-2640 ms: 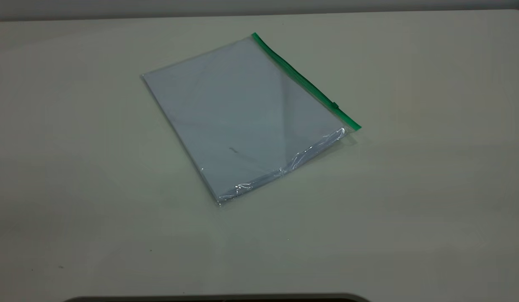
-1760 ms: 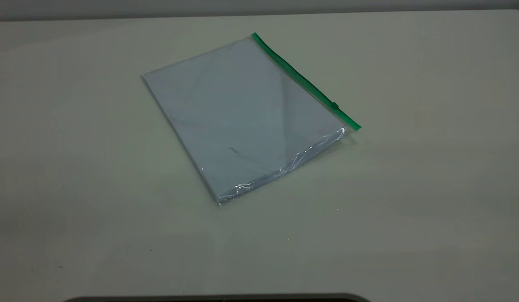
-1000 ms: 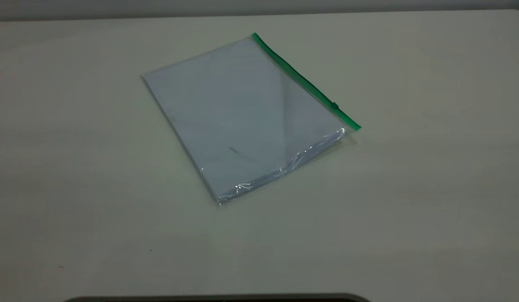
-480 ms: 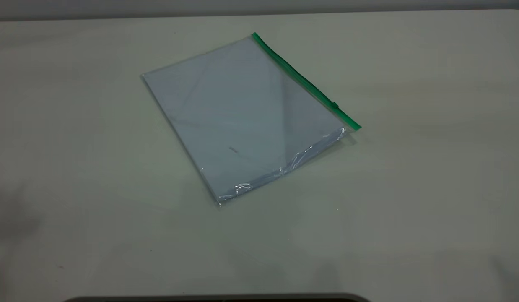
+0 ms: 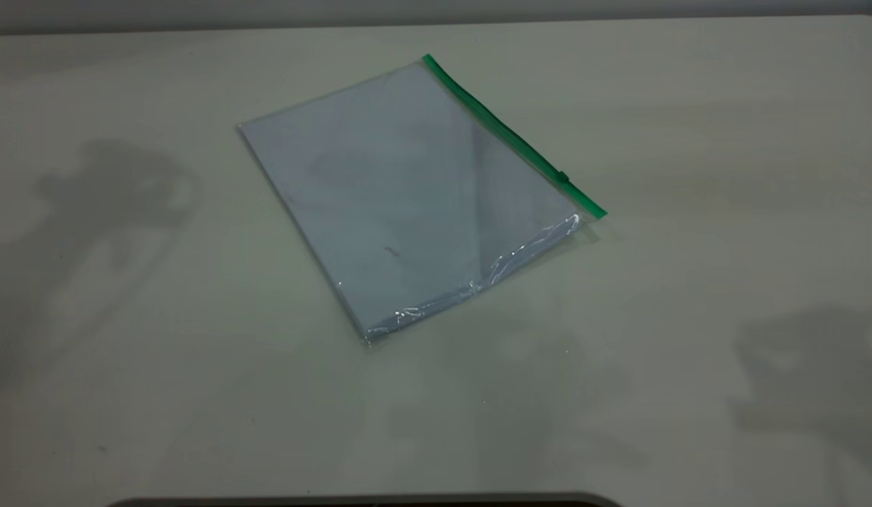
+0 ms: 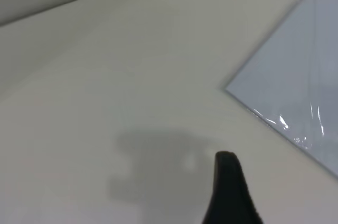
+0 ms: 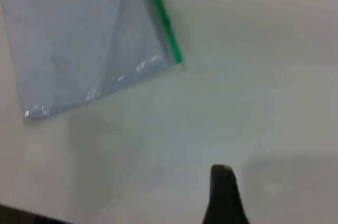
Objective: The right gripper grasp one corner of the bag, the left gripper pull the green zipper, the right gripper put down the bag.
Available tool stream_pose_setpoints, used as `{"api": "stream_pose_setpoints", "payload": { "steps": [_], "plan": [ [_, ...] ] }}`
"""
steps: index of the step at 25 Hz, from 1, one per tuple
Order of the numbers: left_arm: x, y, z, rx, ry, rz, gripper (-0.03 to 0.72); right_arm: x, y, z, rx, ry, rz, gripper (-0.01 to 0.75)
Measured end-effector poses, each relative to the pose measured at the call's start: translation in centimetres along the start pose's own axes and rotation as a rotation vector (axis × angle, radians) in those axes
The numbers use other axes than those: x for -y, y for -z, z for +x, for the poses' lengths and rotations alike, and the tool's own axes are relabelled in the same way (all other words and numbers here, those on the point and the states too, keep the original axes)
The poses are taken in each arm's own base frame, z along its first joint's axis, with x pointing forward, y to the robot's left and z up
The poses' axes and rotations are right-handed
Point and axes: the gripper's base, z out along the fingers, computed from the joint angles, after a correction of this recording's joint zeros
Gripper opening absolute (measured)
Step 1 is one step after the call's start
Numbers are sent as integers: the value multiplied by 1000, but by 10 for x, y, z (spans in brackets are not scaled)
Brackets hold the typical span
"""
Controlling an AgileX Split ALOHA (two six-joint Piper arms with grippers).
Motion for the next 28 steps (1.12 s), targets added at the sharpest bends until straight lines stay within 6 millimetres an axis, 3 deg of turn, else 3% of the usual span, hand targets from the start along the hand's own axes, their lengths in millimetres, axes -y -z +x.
{"api": "stream_pose_setpoints", "payload": {
  "steps": [5,10,13,22,28],
  "plan": [
    [29,-53,-3,-109,-175,99,567,6,-58,4,-118,-14,-85,580],
    [62,-82,4,-198,-271,183,567,10,-114,4,-166,-62,-193,580],
    [73,-89,8,-233,-290,211,567,9,-144,8,-172,-99,-290,580],
    [76,-91,8,-234,-266,236,567,14,-223,30,-217,-205,-467,580],
    [77,-91,8,-232,-260,240,567,18,-257,35,-224,-234,-529,580]
  ]
}}
